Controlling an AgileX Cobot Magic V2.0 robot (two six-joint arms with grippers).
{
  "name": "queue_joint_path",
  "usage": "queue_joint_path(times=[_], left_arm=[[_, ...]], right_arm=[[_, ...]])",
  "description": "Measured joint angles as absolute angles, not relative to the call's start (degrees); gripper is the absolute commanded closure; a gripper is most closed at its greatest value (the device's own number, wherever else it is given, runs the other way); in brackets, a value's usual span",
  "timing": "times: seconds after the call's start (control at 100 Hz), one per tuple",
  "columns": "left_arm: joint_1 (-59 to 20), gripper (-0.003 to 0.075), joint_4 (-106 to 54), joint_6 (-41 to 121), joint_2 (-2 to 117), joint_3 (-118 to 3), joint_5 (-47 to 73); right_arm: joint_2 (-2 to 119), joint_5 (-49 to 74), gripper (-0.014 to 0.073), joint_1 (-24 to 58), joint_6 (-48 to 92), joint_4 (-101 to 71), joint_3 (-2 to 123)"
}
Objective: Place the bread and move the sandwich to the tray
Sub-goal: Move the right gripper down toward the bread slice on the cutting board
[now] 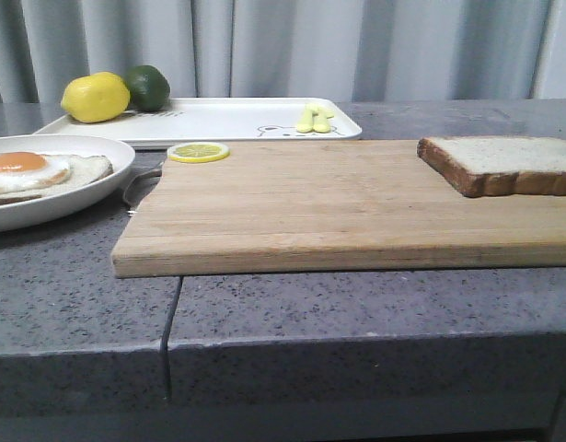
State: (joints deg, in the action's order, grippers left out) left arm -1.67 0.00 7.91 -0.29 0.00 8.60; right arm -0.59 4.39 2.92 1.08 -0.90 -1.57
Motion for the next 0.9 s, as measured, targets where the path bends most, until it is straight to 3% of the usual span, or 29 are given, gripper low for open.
queue_joint_path(times=[0.69,0.9], left_arm=[[-1.67,0.0740,0.00,7.91,-0.29,0.00,7.54],[-1.67,0.0740,-6.58,7.91,-0.29,-0.27,3.46]], right_arm=[[-0.59,4.27,0.0664,2.92,1.08,-0.81,-1.57],[-0.59,-3.55,0.0664,2.92,0.00,-2.16,-1.57]])
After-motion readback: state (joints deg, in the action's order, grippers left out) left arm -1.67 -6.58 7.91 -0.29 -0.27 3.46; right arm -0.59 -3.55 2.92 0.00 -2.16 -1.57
